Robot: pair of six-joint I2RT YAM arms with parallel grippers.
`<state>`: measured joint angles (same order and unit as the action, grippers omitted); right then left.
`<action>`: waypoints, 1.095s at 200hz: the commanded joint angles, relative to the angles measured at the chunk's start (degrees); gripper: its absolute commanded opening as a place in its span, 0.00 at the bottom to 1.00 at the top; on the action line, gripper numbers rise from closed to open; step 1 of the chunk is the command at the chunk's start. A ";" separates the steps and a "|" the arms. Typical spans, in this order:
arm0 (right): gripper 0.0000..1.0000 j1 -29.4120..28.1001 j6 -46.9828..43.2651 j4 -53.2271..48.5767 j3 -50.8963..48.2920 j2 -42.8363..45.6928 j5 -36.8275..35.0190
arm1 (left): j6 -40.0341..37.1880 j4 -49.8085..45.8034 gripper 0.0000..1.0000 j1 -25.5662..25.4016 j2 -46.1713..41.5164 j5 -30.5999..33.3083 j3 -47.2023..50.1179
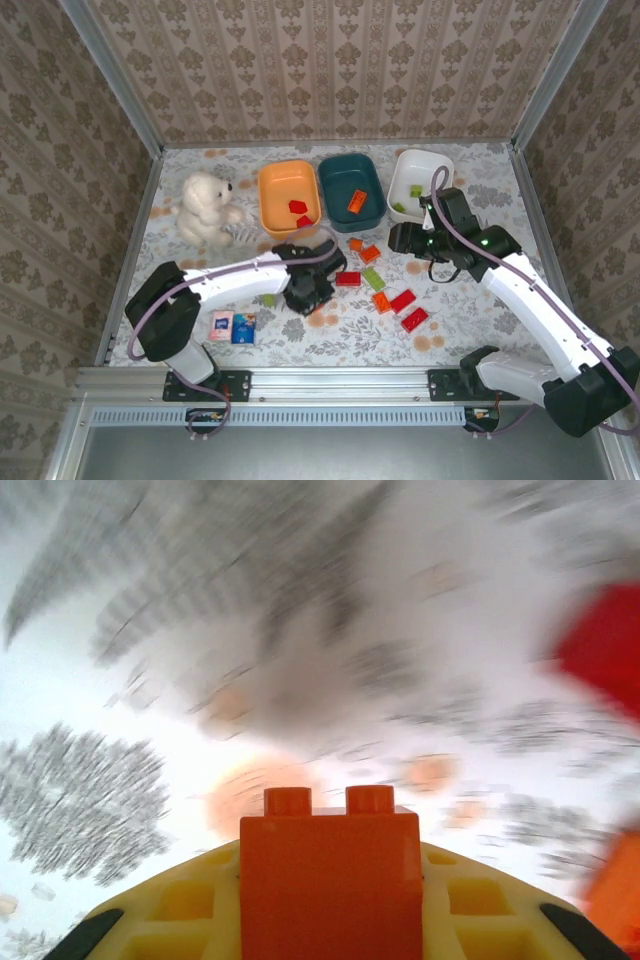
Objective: Sort the legos into containers by color
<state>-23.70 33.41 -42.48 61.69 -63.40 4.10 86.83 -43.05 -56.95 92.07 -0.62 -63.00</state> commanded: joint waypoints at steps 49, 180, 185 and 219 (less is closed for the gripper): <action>0.66 0.17 2.68 -2.22 4.48 2.32 -1.65 | -42.71 -4.58 0.19 12.63 16.77 4.96 -36.12; 0.68 1.52 6.20 -4.01 5.11 1.66 -2.49 | -52.39 -5.38 0.26 14.86 45.44 0.64 -60.24; 0.68 1.71 6.42 -4.10 5.03 1.54 -2.60 | -52.29 -5.38 0.27 14.86 45.54 0.45 -60.28; 0.68 2.75 7.37 -4.26 5.14 -0.16 -1.99 | -51.94 -6.40 0.39 14.89 45.53 -0.73 -60.63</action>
<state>-21.71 39.27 -45.21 66.65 -62.04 3.16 35.55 -47.35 -42.24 137.32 0.40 -121.40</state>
